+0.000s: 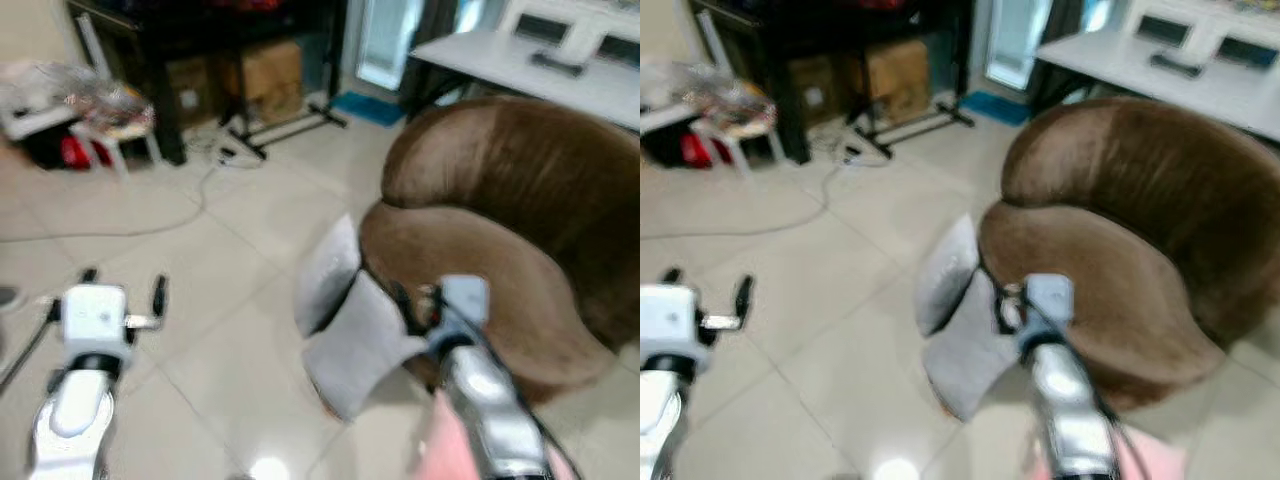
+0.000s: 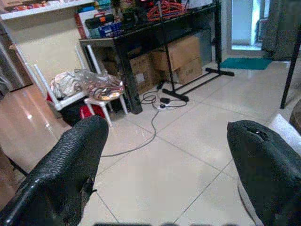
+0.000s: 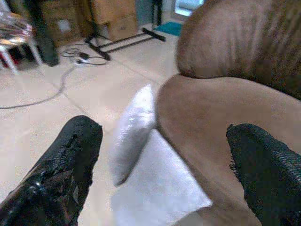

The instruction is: Move the pillow to the sofa from floor

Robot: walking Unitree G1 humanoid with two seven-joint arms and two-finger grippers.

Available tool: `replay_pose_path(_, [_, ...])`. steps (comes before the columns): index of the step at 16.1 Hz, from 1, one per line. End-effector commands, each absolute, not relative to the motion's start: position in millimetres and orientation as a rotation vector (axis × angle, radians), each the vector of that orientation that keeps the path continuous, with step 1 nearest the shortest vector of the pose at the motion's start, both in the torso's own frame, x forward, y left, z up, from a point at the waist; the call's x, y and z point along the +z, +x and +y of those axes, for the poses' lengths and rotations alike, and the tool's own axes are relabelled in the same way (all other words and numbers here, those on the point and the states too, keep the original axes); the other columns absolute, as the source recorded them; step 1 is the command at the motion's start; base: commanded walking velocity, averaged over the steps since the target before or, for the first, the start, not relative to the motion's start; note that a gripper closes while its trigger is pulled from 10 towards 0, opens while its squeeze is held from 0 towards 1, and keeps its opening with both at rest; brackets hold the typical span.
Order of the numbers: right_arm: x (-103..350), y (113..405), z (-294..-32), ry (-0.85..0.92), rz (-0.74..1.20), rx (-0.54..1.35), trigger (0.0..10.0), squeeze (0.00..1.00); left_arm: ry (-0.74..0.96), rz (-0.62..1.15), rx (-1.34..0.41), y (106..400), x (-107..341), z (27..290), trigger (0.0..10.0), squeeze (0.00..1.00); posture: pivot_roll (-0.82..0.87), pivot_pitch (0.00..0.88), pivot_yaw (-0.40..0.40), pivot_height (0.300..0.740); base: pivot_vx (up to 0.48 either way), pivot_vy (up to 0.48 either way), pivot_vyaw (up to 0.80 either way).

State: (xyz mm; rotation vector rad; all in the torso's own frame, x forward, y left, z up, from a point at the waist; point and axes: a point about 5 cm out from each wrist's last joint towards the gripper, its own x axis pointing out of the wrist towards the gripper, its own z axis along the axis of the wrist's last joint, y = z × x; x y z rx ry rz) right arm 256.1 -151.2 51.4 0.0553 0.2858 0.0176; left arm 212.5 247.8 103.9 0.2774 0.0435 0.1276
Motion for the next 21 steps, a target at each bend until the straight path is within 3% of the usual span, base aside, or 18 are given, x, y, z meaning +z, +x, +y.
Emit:
replay_pose_path(1, [57.0, 259.1, -146.1, 0.074, 0.265, 0.028, 10.0, 0.00, 0.286, 0.039, 0.133, 212.8, 106.0, 251.0, 10.0, 0.00, 0.12, 0.000, -0.059, 0.740, 0.262, 0.000, 0.00])
replay_pose_path(8, [54.5, 259.0, -150.8, 0.071, 0.276, -0.001, 10.0, 0.00, 0.292, 0.047, 0.127, 213.6, 103.1, 253.3, 10.0, 0.00, 0.12, 0.000, -0.053, 0.740, 0.267, 0.000, -0.65])
replay_pose_path(14, [51.3, 254.8, -148.7, 0.092, 0.274, -0.021, 10.0, 0.00, 0.312, 0.060, 0.092, 218.5, 103.8, 256.5, 10.0, 0.00, 0.11, 0.000, 0.020, 0.740, 0.266, 0.000, 0.00])
replay_pose_path(21, [60.1, 248.5, -182.8, 0.081, 0.270, -0.089, 10.0, 0.00, 0.287, 0.048, -0.015, 228.7, 110.8, 233.2, 10.0, 0.00, 0.07, 0.000, 0.074, 0.740, 0.264, 0.000, 0.00])
